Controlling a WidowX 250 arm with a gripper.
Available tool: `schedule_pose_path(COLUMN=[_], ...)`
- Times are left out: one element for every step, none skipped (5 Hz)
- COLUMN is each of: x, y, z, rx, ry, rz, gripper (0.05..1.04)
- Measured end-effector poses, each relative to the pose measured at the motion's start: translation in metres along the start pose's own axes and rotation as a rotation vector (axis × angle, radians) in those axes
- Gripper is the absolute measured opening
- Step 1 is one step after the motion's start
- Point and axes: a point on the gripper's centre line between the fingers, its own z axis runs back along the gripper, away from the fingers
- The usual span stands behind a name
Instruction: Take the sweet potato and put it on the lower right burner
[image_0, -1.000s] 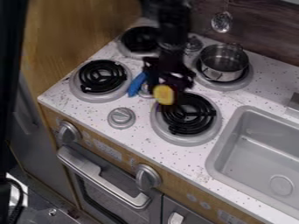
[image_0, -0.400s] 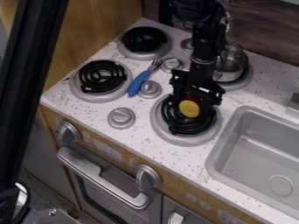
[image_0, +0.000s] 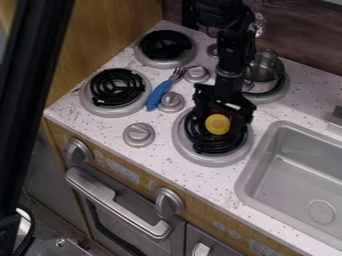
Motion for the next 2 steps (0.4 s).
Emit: schedule_pose_path(x=[0.0,-0.006], y=[0.0,0.007], z=[0.041,0.057], rx=[-0.029,-0.059], ry=[-0.095,-0.131], rz=[0.022,0.042], gripper=[1.0,1.0])
